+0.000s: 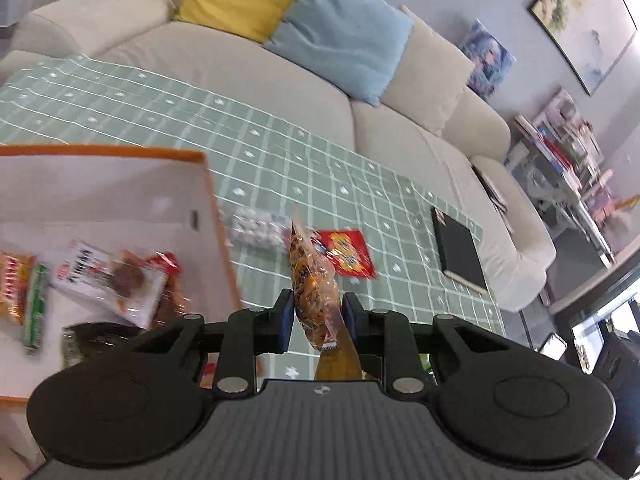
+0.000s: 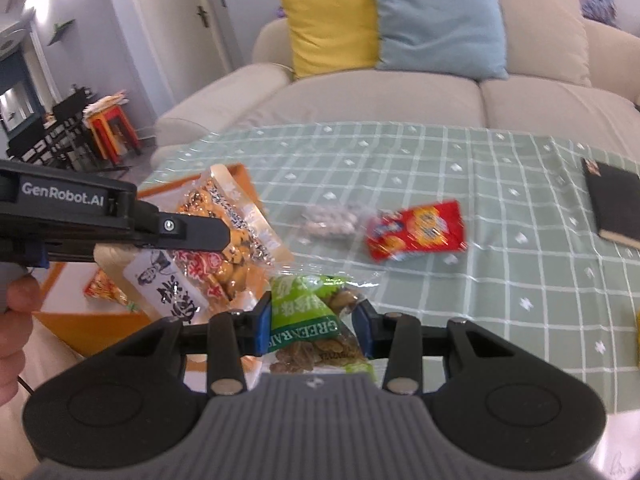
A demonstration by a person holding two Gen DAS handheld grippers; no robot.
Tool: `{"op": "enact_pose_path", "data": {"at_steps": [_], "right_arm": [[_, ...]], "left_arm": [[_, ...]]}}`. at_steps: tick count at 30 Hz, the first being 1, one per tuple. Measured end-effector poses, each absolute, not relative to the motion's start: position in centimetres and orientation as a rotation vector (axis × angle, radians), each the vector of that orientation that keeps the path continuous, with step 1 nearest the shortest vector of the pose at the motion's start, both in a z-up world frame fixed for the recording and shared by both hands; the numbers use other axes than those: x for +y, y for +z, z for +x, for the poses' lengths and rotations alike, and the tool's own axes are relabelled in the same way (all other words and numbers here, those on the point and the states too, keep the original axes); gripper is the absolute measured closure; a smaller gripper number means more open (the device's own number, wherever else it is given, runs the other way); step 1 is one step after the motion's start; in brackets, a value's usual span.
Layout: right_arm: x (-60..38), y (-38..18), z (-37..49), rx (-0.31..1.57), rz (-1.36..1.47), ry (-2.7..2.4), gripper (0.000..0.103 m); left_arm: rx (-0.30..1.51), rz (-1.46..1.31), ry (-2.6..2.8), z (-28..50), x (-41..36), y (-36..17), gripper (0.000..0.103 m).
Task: Organize snacks
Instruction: 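Lift both held packs and carry them toward the orange box, then lower peanut pack with left tool while right tool lowers green pea pack into box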
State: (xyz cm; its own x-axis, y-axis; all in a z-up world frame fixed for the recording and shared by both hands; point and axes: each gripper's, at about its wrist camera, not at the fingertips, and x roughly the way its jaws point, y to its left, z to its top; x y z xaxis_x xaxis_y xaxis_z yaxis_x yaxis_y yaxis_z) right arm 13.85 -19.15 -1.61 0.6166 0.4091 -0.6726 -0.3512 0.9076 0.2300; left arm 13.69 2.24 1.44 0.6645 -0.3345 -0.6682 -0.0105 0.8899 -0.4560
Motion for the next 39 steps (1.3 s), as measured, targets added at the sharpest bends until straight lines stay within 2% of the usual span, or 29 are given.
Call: {"op": "enact_pose_path", "data": {"at_steps": [10, 19, 26, 39], "right_arm": [[-12.0, 1.5, 15.7, 0.749, 0.025, 0.584, 0.065], [-4.9, 1.4, 18.2, 0.776, -0.072, 0.701, 0.065], [0.3, -1.1, 20.8, 0.820, -0.237, 0.704, 0.065], [4.9, -5.9, 25.5, 0.930, -0.392, 0.634, 0.064]], "left_arm": [[0.757, -0.439, -0.058, 12.4, 9.4, 3.4, 0.075], [0.744, -0.403, 0.059, 12.7, 15.4, 3.8, 0.075], [0.809, -0.424, 0.106, 15.0, 18.7, 0.9, 0.075], [0.981, -0.640, 0.137, 18.1, 22.2, -6.7, 0.075]]}}
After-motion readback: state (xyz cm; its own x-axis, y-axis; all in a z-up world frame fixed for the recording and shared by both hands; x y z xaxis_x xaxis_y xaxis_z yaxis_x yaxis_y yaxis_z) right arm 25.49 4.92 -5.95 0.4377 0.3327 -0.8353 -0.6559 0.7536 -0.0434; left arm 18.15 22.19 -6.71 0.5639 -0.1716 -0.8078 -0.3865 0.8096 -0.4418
